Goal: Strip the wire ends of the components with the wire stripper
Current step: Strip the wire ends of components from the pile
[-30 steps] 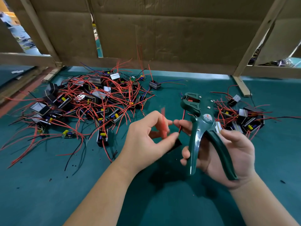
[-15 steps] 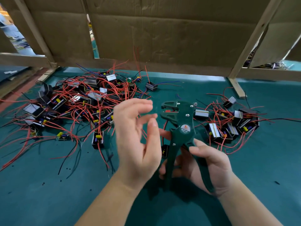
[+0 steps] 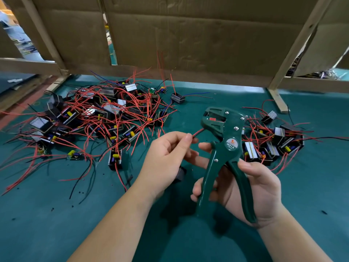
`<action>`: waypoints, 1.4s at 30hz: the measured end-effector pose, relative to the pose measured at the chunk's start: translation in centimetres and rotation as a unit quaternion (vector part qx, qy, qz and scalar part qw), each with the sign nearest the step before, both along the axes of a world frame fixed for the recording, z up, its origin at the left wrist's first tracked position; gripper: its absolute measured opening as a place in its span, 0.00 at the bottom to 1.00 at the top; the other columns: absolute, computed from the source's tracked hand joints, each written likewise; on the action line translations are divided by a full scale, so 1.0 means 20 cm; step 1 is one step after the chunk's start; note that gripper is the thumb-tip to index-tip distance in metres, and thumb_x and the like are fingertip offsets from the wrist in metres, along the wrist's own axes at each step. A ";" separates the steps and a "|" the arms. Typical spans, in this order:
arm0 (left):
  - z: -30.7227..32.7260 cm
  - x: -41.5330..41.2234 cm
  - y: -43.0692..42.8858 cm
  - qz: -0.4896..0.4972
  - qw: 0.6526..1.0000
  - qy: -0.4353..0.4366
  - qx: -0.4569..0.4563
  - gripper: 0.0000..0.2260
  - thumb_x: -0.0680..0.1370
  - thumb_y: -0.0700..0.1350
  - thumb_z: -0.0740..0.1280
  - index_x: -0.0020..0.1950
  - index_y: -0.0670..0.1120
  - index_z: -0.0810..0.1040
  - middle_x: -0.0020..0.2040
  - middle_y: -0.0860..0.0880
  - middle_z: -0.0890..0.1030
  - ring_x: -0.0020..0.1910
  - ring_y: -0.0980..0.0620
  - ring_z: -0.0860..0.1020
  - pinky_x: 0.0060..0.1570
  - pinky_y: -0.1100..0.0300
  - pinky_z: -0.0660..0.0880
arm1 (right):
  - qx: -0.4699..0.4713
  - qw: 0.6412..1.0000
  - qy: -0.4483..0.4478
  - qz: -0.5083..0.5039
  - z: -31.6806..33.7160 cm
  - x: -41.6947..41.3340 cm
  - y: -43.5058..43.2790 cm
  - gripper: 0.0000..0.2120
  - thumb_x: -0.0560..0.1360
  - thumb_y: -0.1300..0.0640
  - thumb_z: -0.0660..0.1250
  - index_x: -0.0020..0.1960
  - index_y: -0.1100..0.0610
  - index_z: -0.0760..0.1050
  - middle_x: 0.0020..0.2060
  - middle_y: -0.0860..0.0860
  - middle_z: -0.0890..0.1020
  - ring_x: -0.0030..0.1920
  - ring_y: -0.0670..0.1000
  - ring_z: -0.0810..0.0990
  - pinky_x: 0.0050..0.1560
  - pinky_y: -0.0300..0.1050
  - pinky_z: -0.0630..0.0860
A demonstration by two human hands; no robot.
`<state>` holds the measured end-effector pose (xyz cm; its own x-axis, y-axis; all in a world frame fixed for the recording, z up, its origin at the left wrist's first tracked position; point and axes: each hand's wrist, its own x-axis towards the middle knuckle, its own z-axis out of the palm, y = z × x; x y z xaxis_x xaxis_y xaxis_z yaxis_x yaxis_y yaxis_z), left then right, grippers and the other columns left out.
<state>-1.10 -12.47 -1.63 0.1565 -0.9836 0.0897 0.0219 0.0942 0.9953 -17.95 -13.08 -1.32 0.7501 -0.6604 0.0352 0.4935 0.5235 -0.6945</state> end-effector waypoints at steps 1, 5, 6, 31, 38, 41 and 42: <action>0.00 -0.01 0.00 0.006 0.999 0.044 0.006 0.12 0.80 0.47 0.63 0.39 0.50 0.81 0.33 0.47 0.80 0.37 0.48 0.83 0.35 0.60 0.76 | -0.001 1.000 0.006 -0.011 0.00 -0.01 0.00 0.35 0.66 0.52 0.75 0.68 0.63 0.70 0.66 0.70 0.72 0.43 0.67 0.81 0.49 0.64 0.77; 0.02 0.01 -0.03 0.047 0.986 0.156 0.044 0.17 0.80 0.40 0.62 0.32 0.49 0.82 0.27 0.52 0.73 0.23 0.56 0.68 0.26 0.64 0.68 | -0.007 0.997 0.033 -0.066 0.00 -0.06 -0.02 0.34 0.62 0.51 0.77 0.66 0.61 0.74 0.49 0.70 0.79 0.42 0.66 0.80 0.47 0.63 0.77; 0.03 0.02 -0.04 0.046 0.984 0.164 0.044 0.17 0.79 0.41 0.62 0.32 0.49 0.81 0.26 0.52 0.70 0.22 0.57 0.64 0.24 0.65 0.64 | -0.011 0.996 0.043 -0.077 0.00 -0.06 -0.03 0.34 0.62 0.50 0.77 0.65 0.61 0.74 0.46 0.69 0.79 0.42 0.66 0.80 0.47 0.63 0.77; 0.02 -0.01 0.03 0.034 0.994 -0.067 -0.082 0.06 0.78 0.43 0.67 0.41 0.49 0.77 0.33 0.57 0.75 0.31 0.60 0.70 0.29 0.68 0.68 | -0.033 0.996 0.010 -0.083 0.02 -0.04 0.01 0.36 0.63 0.52 0.78 0.66 0.66 0.74 0.56 0.65 0.77 0.41 0.68 0.80 0.47 0.63 0.77; 0.03 0.00 0.00 0.074 0.995 0.039 -0.047 0.08 0.79 0.41 0.65 0.39 0.45 0.77 0.28 0.56 0.76 0.22 0.61 0.65 0.24 0.69 0.62 | -0.061 0.996 0.030 -0.052 0.03 -0.05 0.01 0.32 0.66 0.52 0.75 0.66 0.66 0.73 0.63 0.63 0.76 0.42 0.67 0.80 0.47 0.62 0.76; 0.04 0.04 -0.01 0.068 0.990 0.124 -0.021 0.09 0.76 0.42 0.68 0.35 0.46 0.79 0.26 0.52 0.75 0.21 0.59 0.60 0.21 0.68 0.57 | -0.067 0.996 0.061 -0.018 0.03 -0.07 0.01 0.32 0.68 0.52 0.74 0.66 0.66 0.72 0.61 0.66 0.77 0.42 0.66 0.80 0.46 0.61 0.76; 0.05 0.05 -0.01 0.062 0.989 0.133 -0.019 0.08 0.73 0.44 0.70 0.34 0.47 0.80 0.26 0.52 0.74 0.21 0.58 0.59 0.21 0.68 0.56 | -0.058 0.995 0.082 -0.020 0.03 -0.08 0.00 0.32 0.66 0.51 0.76 0.65 0.66 0.73 0.57 0.67 0.79 0.41 0.66 0.80 0.46 0.61 0.76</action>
<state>-0.07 -12.74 -0.67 0.2982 -0.9523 0.0650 0.2686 0.1491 0.9517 -19.51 -12.98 -0.70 0.7246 -0.6891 -0.0080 0.3880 0.4176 -0.8216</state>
